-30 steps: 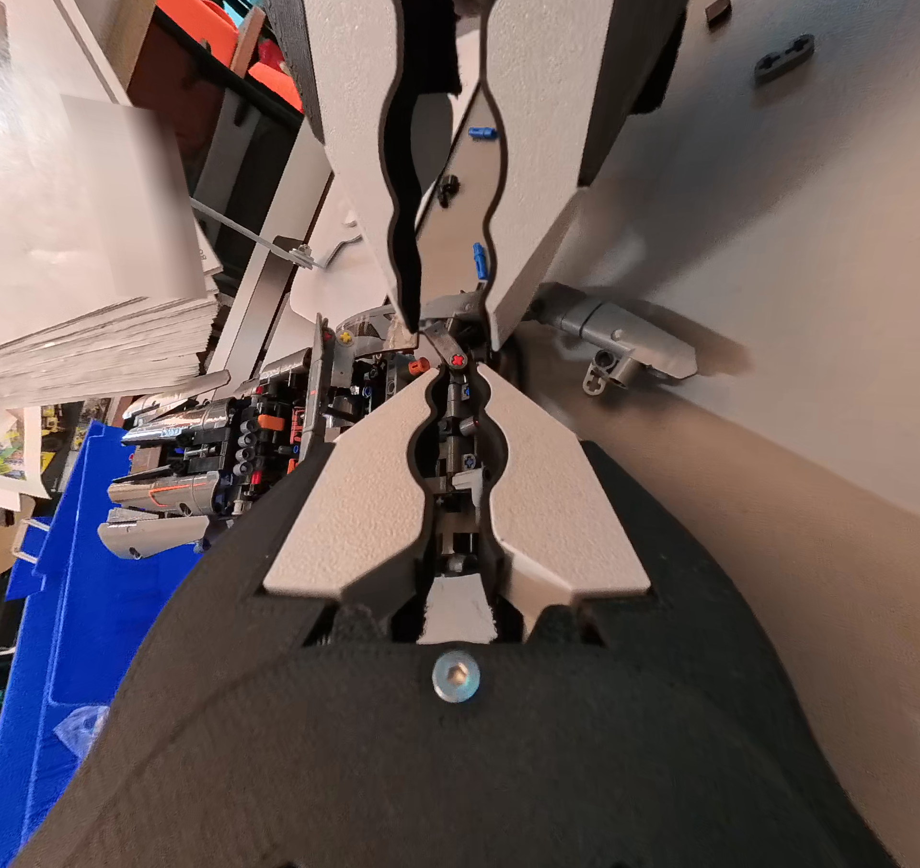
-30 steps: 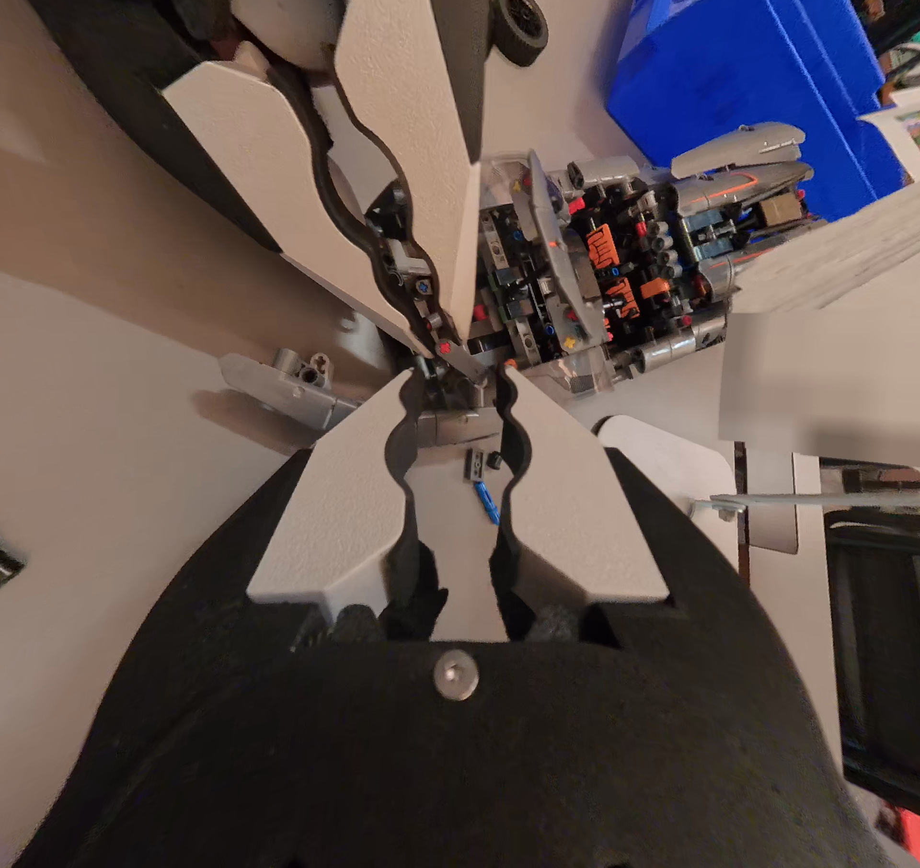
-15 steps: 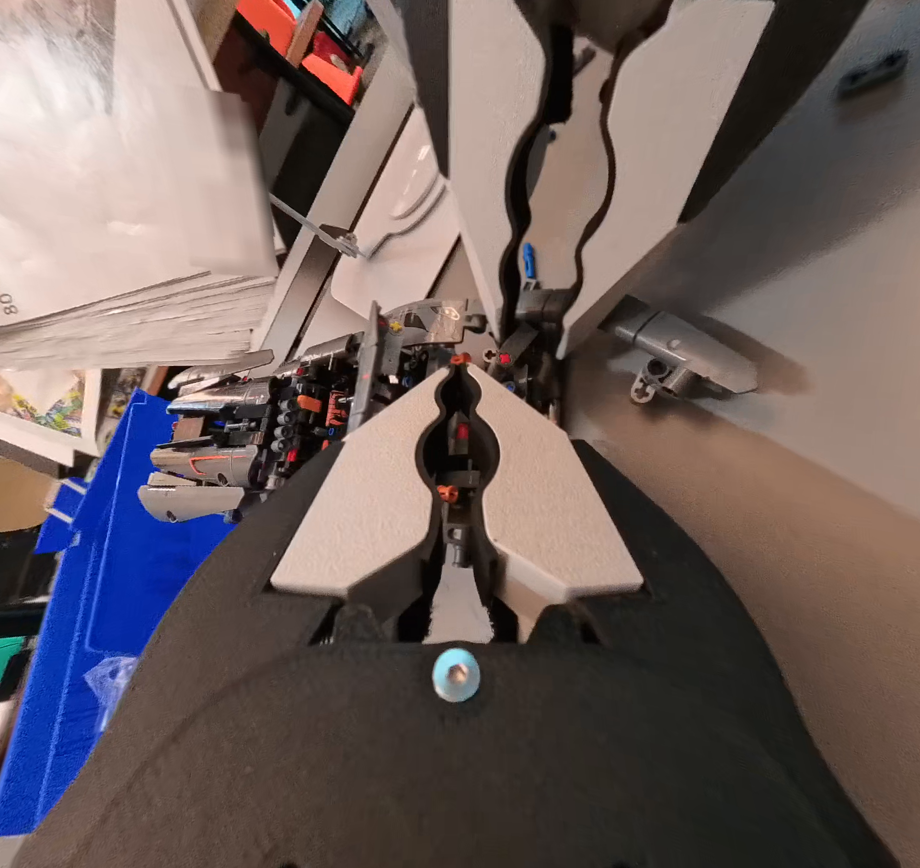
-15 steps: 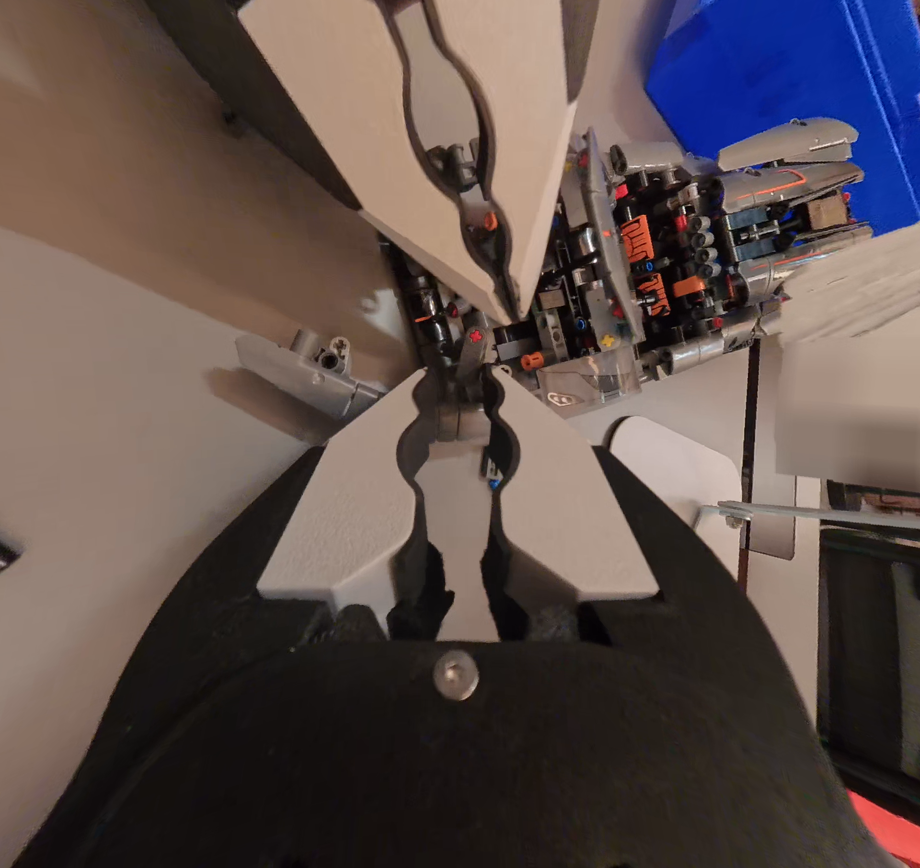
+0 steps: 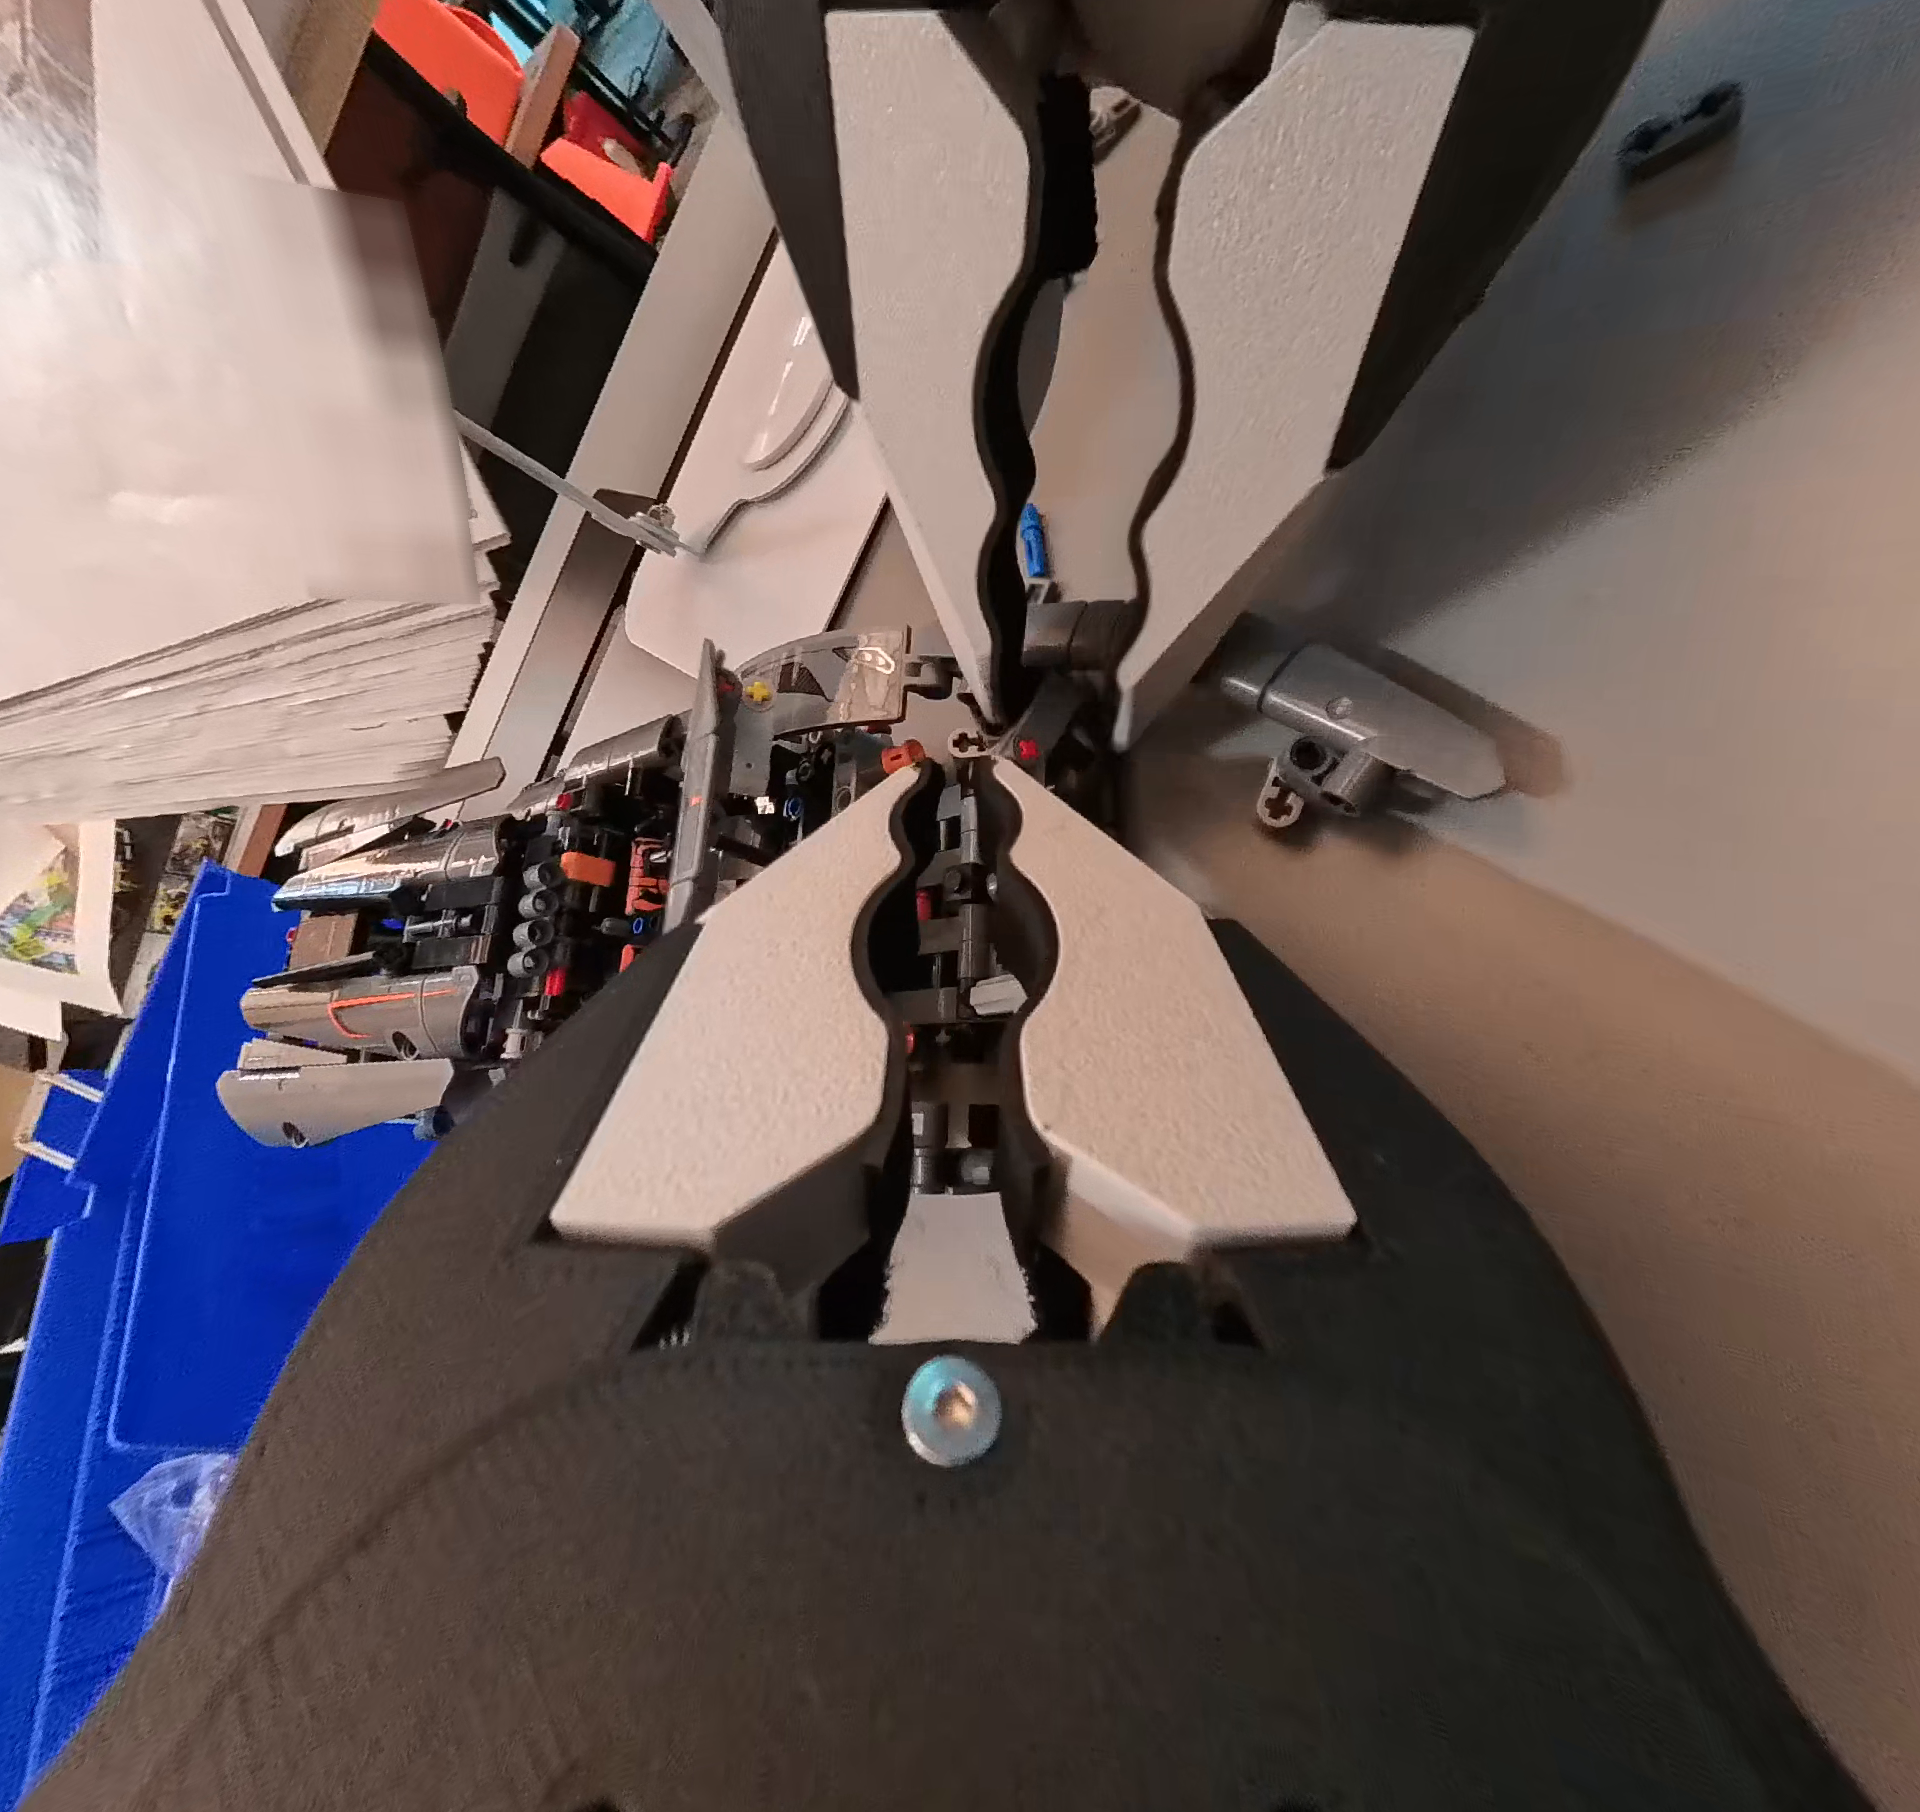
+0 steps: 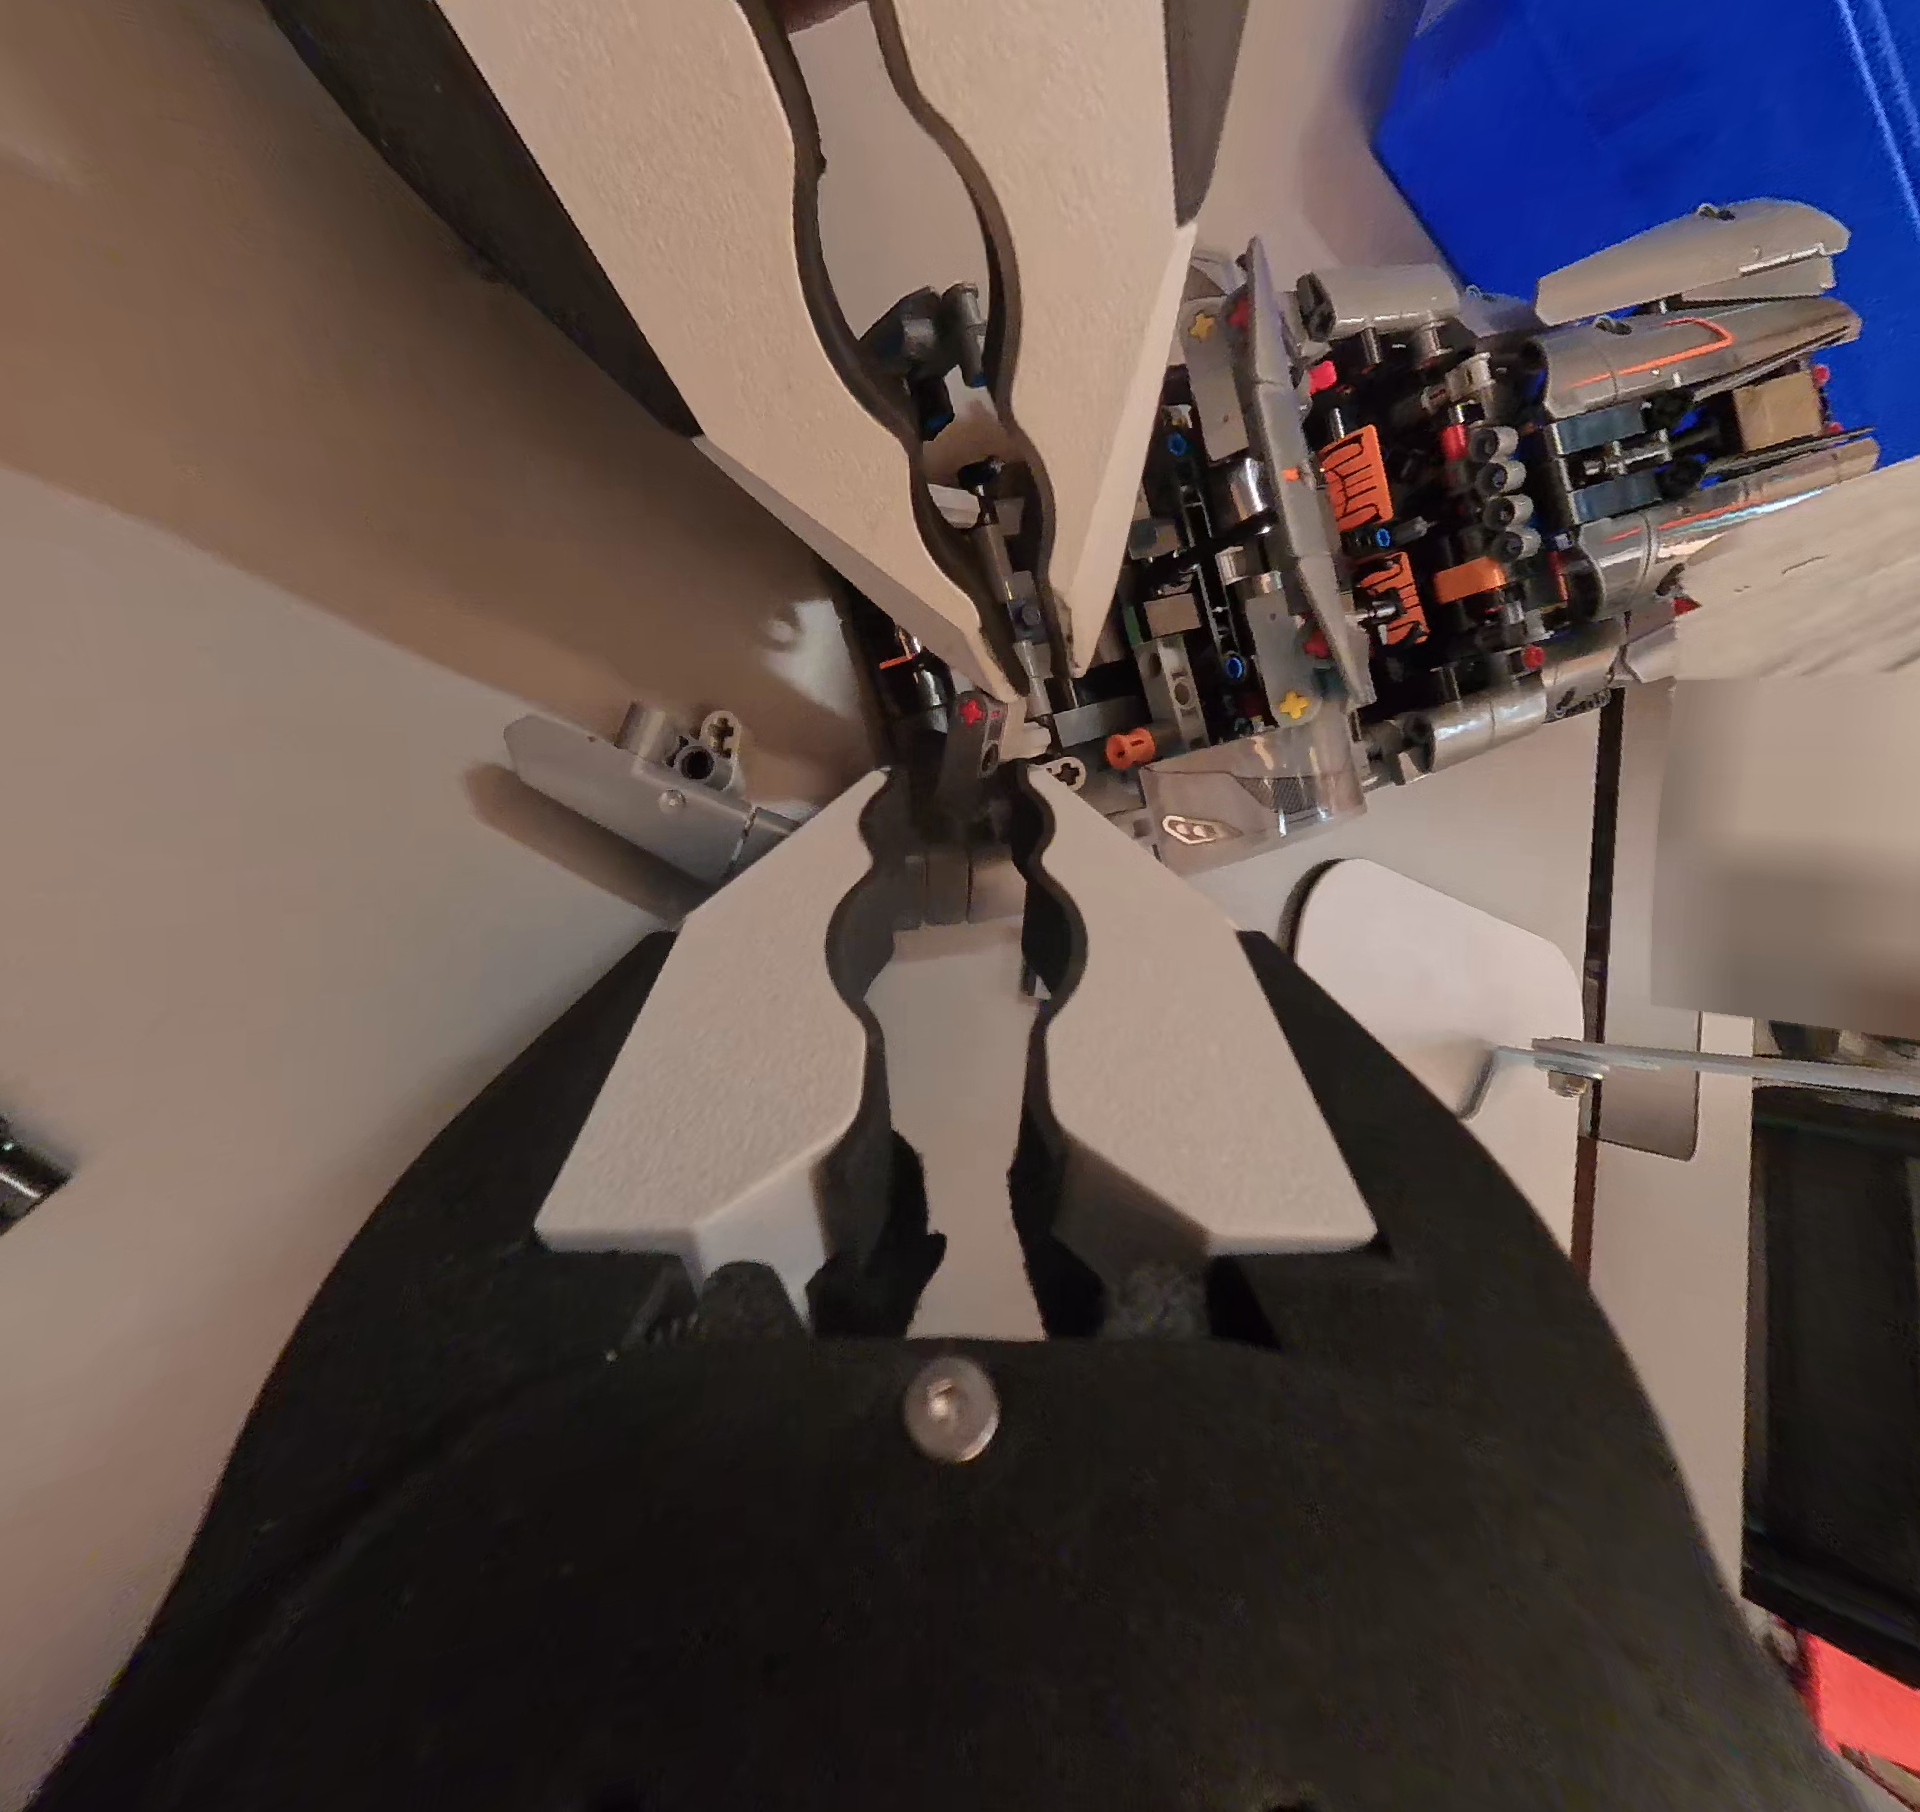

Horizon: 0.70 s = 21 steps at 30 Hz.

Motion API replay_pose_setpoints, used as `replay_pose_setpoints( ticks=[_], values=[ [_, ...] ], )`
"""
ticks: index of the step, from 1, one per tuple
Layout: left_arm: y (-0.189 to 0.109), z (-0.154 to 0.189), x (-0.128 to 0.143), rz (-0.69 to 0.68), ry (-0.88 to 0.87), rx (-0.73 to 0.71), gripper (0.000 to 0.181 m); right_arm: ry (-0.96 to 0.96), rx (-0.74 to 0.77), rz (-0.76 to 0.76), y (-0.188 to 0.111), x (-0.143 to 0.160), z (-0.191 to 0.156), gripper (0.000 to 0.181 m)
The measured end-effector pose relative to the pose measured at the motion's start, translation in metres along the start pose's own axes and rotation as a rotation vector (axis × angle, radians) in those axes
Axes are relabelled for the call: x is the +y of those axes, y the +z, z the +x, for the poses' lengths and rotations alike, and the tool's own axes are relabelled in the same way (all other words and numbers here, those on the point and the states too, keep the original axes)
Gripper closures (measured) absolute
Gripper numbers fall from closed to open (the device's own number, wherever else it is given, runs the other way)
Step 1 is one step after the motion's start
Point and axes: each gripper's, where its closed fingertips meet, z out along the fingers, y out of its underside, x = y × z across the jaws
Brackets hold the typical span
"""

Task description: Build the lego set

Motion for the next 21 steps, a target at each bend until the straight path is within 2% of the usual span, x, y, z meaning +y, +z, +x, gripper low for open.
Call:
replay_pose_setpoints(
  ticks=[4, 18, 21],
  values=[
    [0.0, 0.002, 0.0, 0.0, 0.005, 0.006, 0.178, -0.009, 0.024, -0.026, 0.002, 0.003, 0.002, 0.172],
    [0.006, 0.011, 0.004, -0.022, 0.005, 0.049, 0.179, 0.031, 0.055, 0.016, -0.005, 0.0, 0.013, 0.176],
    [0.003, 0.005, 0.0, -0.012, 0.042, 0.004, 0.181, 0.029, 0.054, 0.021, -0.005, 0.0, 0.014, 0.175]
  ],
)
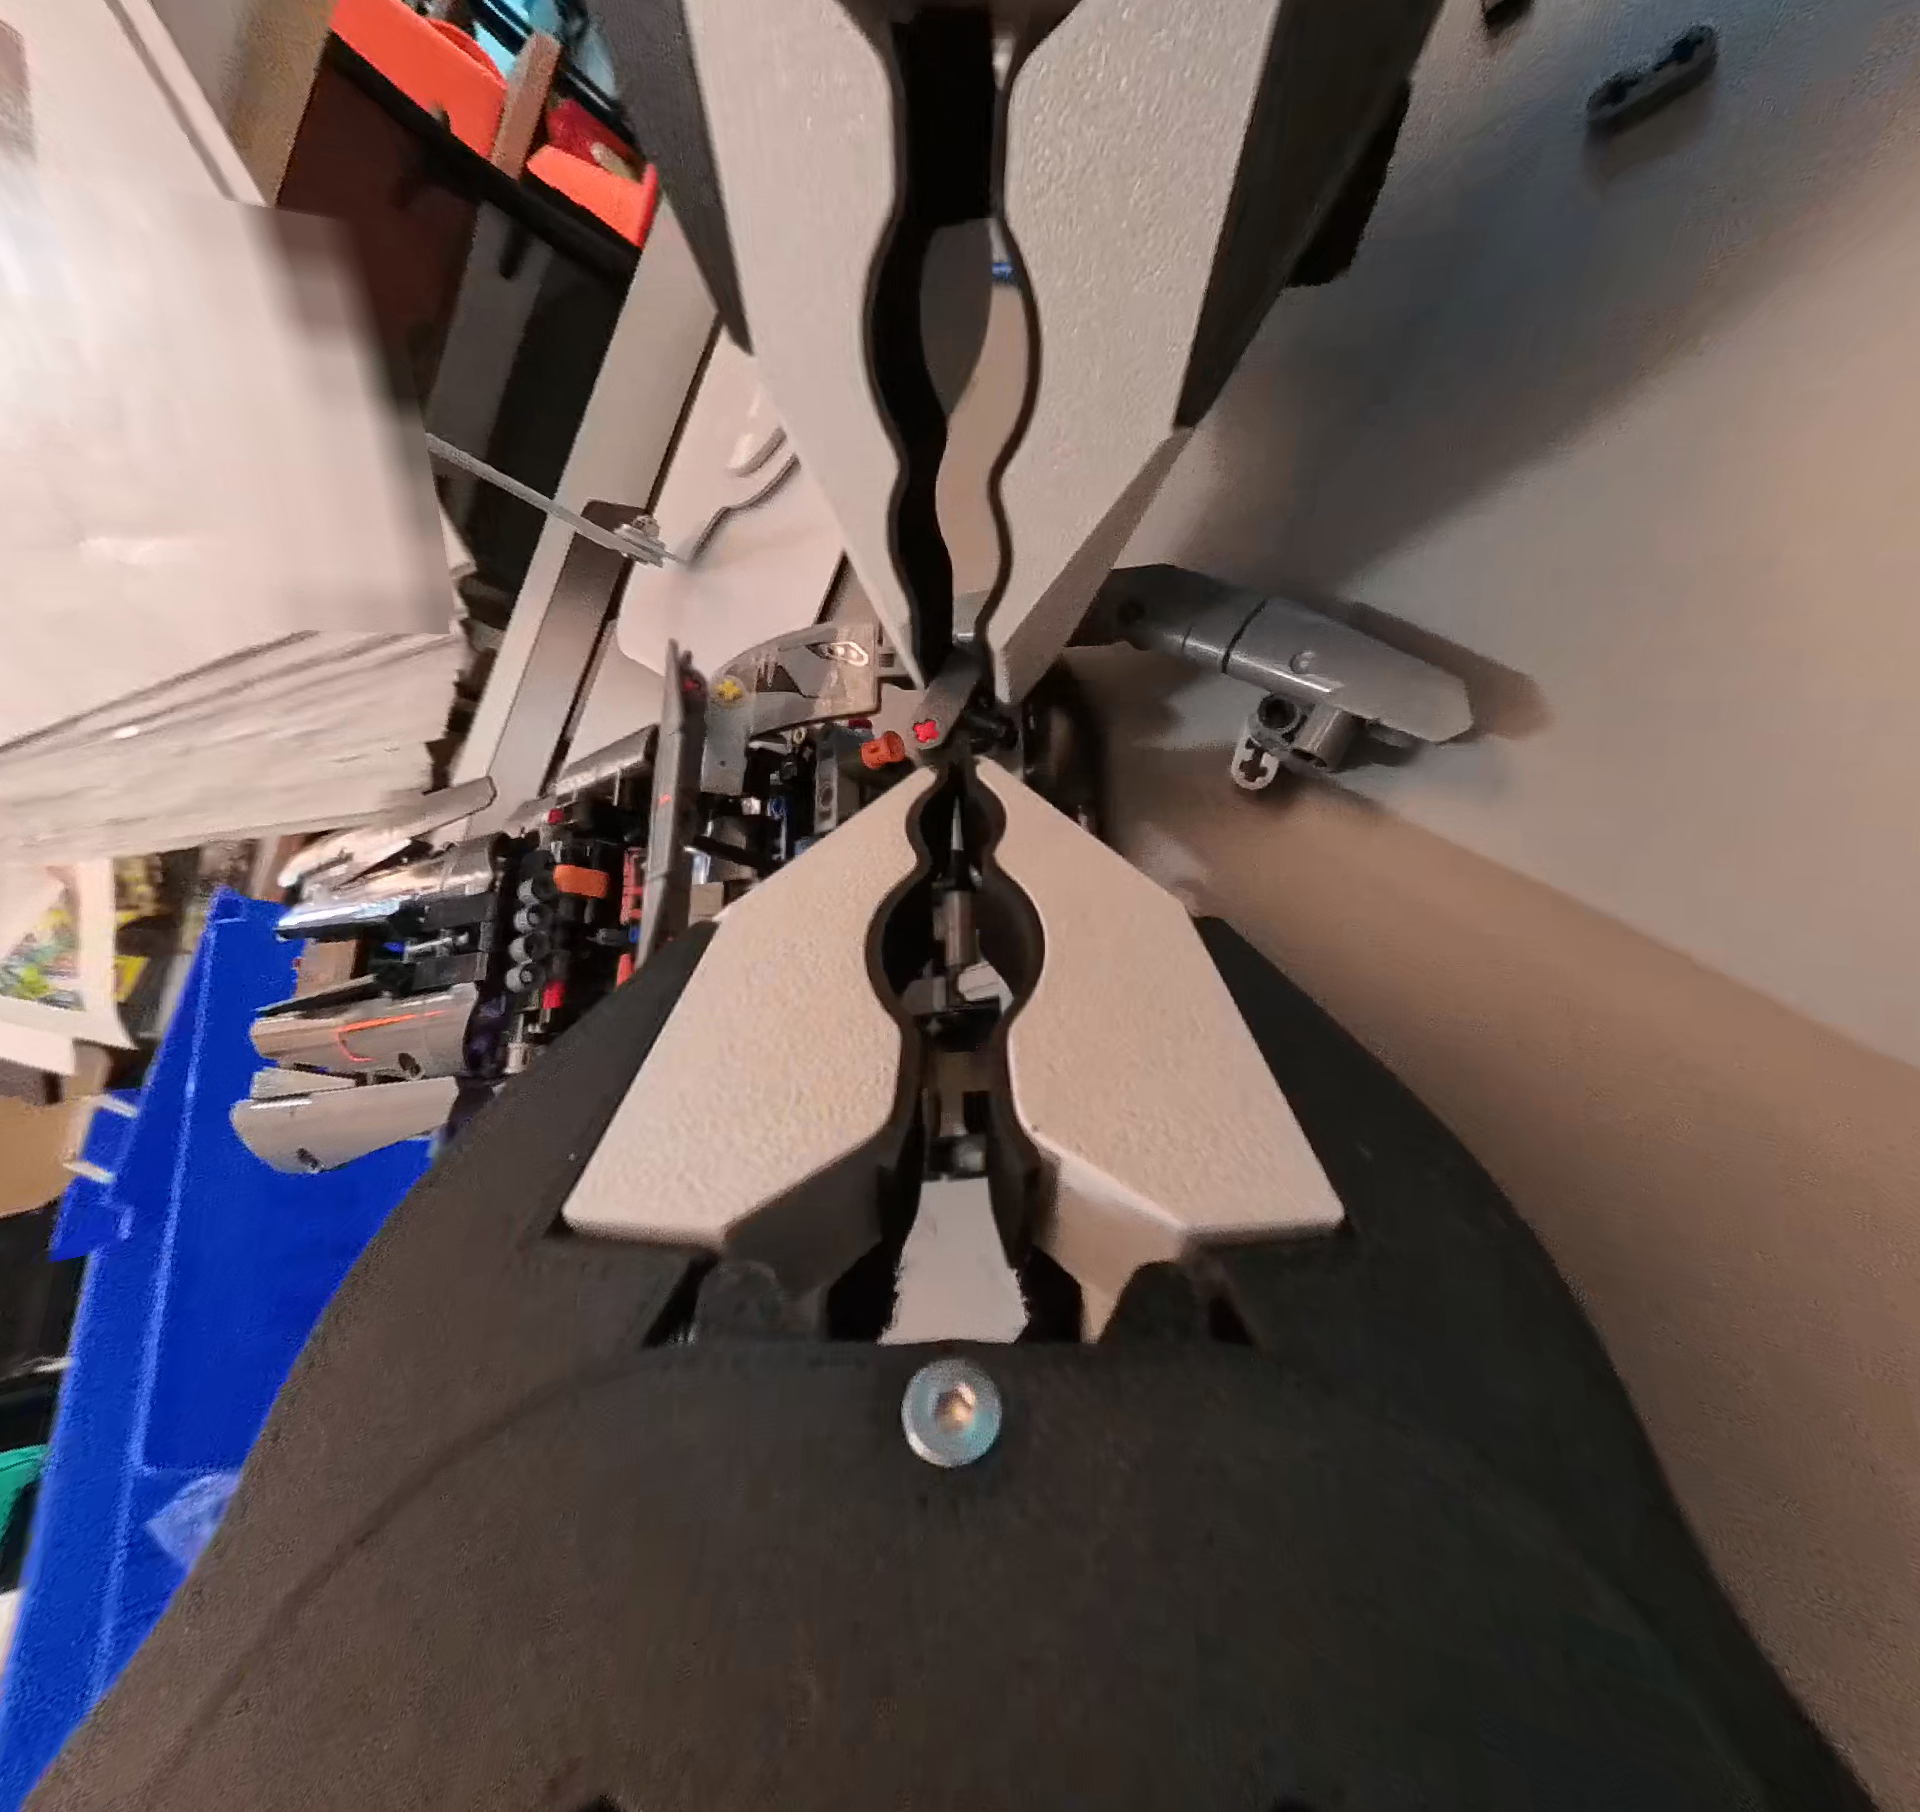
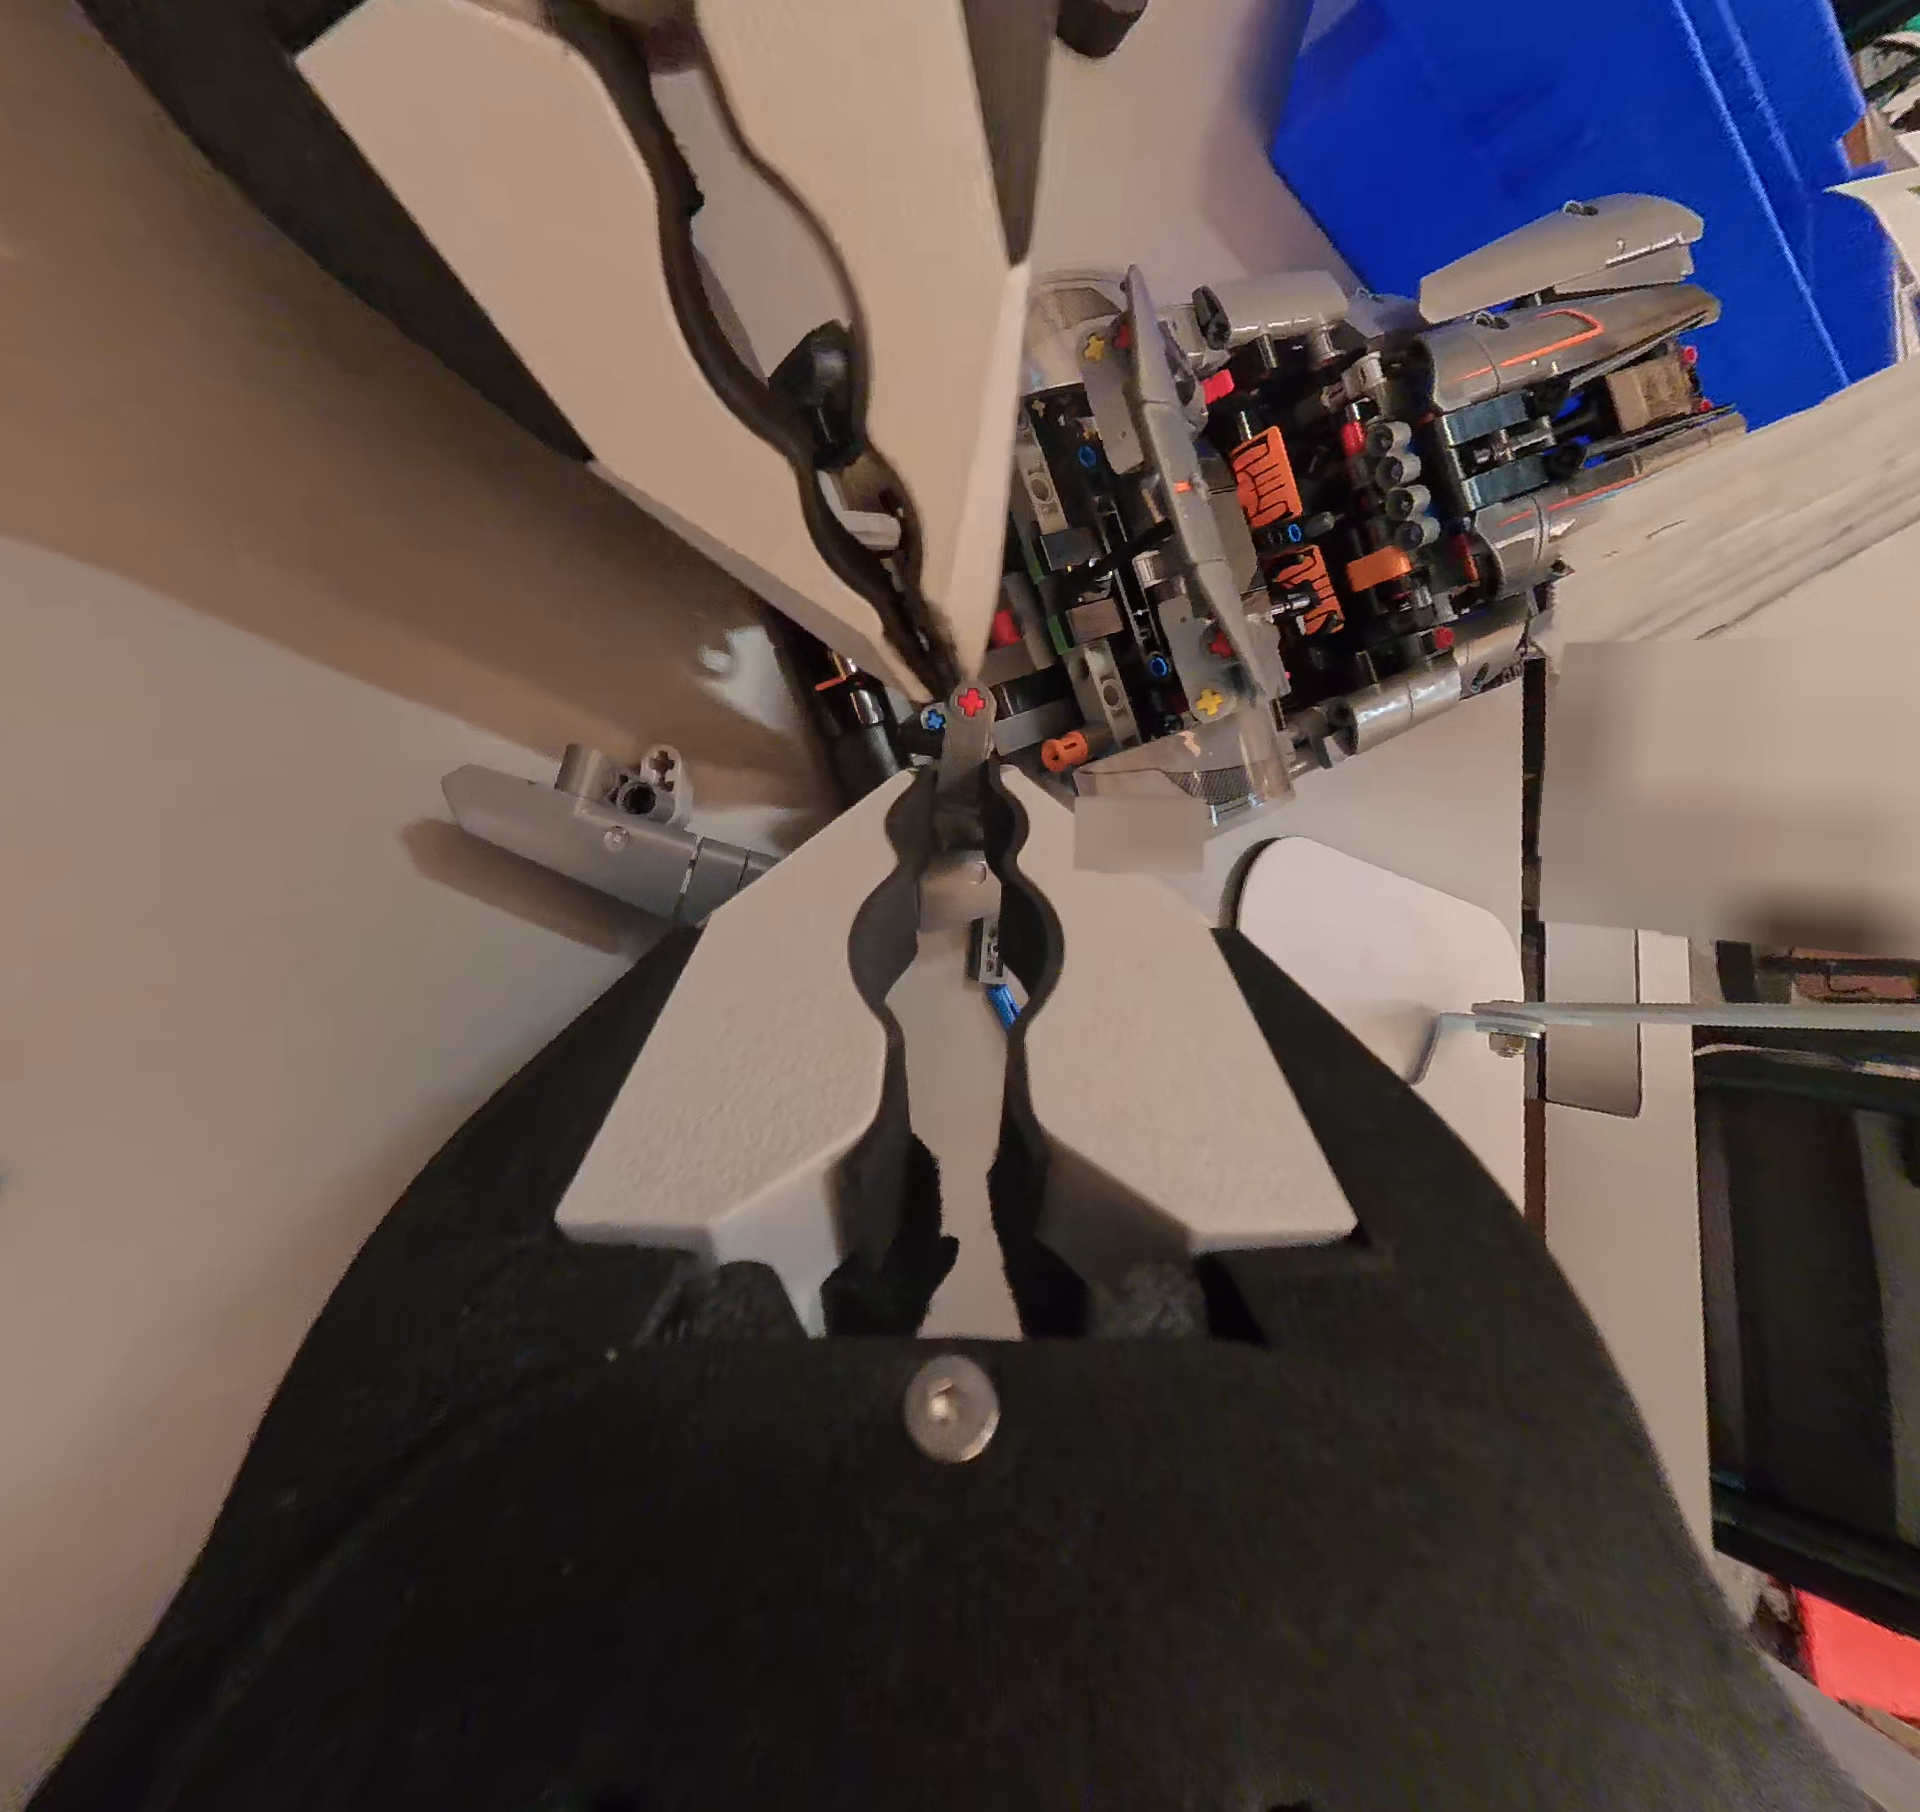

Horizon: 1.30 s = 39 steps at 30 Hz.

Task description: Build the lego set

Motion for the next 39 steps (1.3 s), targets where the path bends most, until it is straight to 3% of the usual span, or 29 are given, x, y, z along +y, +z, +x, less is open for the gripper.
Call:
replay_pose_setpoints(
  ticks=[4, 7, 26, 39],
  values=[
    [-0.003, -0.012, 0.0, 0.024, -0.063, -0.038, 0.174, -0.021, -0.004, -0.003, -0.001, 0.0, -0.001, 0.175],
    [0.002, -0.003, -0.001, 0.009, -0.031, -0.016, 0.169, -0.024, -0.005, -0.003, -0.001, 0.0, -0.001, 0.175],
    [0.007, -0.003, 0.002, -0.029, -0.05, -0.043, 0.176, 0.016, 0.013, 0.003, -0.001, -0.001, 0.002, 0.176],
    [0.007, -0.005, -0.002, -0.014, -0.016, -0.083, 0.17, -0.035, 0.02, -0.016, -0.002, 0.0, 0.001, 0.175]
  ],
)
